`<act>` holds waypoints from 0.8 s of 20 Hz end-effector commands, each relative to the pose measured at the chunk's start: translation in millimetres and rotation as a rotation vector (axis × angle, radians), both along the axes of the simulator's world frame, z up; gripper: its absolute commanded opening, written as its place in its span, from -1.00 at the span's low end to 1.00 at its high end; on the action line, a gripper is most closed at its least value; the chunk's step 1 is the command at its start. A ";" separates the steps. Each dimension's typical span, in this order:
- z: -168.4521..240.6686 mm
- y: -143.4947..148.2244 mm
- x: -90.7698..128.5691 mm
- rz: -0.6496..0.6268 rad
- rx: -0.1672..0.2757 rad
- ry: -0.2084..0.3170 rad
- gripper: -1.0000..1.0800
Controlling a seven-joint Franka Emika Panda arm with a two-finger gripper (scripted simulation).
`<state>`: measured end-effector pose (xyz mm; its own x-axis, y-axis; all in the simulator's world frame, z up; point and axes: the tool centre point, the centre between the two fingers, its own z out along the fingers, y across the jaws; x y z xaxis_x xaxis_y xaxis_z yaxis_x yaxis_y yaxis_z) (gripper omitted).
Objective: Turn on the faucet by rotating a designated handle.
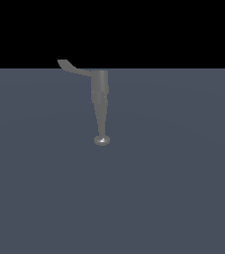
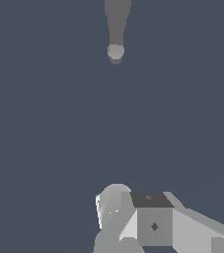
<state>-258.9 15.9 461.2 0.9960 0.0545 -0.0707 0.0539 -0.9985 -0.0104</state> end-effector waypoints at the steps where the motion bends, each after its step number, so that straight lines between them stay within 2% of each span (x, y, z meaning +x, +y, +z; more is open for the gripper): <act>1: 0.0 0.0 0.0 0.000 0.000 0.000 -1.00; 9: -5.9 -14.0 -5.5 0.002 0.001 0.027 -1.00; 16: -5.9 -14.0 -4.2 -0.004 0.003 0.028 -1.00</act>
<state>-264.1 1.5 455.2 0.9937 0.0545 -0.0979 0.0534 -0.9985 -0.0141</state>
